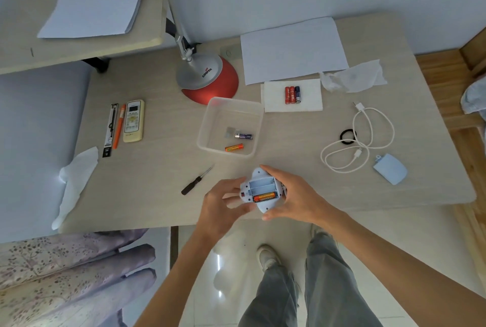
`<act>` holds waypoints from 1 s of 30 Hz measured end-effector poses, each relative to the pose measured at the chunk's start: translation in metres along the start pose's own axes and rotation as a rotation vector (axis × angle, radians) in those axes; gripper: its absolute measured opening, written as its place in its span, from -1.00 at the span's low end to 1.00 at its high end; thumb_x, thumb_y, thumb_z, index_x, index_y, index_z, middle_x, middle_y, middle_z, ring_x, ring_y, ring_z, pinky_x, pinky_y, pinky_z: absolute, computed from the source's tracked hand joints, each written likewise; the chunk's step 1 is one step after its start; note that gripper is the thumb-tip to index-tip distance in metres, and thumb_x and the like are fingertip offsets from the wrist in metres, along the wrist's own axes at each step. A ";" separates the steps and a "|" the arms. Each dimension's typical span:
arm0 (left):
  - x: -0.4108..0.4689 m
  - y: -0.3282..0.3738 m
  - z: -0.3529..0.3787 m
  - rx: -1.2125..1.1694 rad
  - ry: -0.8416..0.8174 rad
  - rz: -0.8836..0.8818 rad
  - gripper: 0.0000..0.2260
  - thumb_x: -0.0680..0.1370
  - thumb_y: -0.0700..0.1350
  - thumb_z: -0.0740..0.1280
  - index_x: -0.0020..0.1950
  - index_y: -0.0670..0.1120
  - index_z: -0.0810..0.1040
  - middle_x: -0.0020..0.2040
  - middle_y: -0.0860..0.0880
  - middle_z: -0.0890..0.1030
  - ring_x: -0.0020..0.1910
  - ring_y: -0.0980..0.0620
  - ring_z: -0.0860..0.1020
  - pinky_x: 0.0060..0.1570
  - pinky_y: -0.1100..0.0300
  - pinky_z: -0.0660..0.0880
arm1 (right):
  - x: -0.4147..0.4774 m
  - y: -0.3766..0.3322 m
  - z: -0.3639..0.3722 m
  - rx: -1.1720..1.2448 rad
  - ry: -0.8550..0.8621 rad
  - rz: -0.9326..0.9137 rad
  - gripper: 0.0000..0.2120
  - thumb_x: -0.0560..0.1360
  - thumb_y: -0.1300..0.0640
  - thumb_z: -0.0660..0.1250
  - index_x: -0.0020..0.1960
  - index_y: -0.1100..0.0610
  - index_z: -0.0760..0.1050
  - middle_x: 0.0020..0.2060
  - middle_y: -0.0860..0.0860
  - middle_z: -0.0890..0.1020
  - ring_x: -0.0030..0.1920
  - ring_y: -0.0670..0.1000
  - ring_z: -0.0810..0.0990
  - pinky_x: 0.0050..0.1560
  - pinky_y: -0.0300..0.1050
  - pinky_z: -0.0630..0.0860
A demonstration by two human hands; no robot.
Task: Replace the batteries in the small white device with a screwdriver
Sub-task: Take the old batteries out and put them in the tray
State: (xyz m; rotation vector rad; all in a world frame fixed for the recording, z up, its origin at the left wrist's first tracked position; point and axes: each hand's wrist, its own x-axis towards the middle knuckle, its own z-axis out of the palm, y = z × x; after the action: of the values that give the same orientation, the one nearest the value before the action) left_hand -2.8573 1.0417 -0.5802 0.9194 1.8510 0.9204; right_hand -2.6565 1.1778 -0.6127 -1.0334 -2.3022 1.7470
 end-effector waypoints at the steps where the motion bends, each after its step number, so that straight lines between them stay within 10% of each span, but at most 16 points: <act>1: 0.001 -0.003 0.004 -0.079 -0.027 -0.023 -0.45 0.39 -0.24 0.68 0.35 -0.02 0.65 0.23 -0.03 0.67 0.18 0.03 0.69 0.17 0.15 0.67 | -0.001 0.000 0.000 -0.001 0.001 0.004 0.16 0.20 -0.05 0.80 0.67 -0.09 0.29 0.37 -0.26 0.59 0.32 -0.22 0.61 0.35 -0.09 0.63; 12: 0.020 -0.012 0.008 -0.270 -0.134 0.003 -0.39 0.37 -0.33 0.67 0.40 -0.14 0.65 0.20 -0.08 0.76 0.16 -0.03 0.72 0.19 0.21 0.60 | -0.014 -0.006 -0.004 -0.178 0.046 -0.071 0.09 0.31 -0.17 0.74 0.68 -0.18 0.21 0.42 -0.21 0.43 0.41 -0.18 0.50 0.36 0.00 0.59; 17: 0.024 -0.012 0.007 -0.288 -0.140 0.005 -0.43 0.37 -0.32 0.67 0.37 -0.14 0.67 0.16 -0.09 0.77 0.14 -0.06 0.73 0.17 0.17 0.62 | -0.020 -0.016 -0.032 -0.663 -0.053 -0.267 -0.14 0.46 -0.26 0.57 0.64 -0.27 0.23 0.59 -0.09 0.24 0.42 -0.03 0.44 0.17 -0.02 0.62; 30: 0.028 -0.015 0.006 -0.286 -0.178 -0.007 -0.33 0.34 -0.32 0.69 0.43 -0.11 0.64 0.21 -0.07 0.76 0.23 -0.19 0.70 0.26 -0.01 0.65 | -0.001 -0.045 -0.044 -1.034 -0.229 -0.505 -0.39 0.55 0.10 0.56 0.50 -0.23 0.42 0.43 0.10 0.36 0.21 0.13 0.59 0.00 -0.01 0.71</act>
State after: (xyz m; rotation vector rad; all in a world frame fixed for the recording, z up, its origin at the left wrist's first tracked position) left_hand -2.8657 1.0605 -0.6055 0.7901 1.5247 1.0328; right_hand -2.6576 1.2078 -0.5579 -0.1919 -3.2648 0.4492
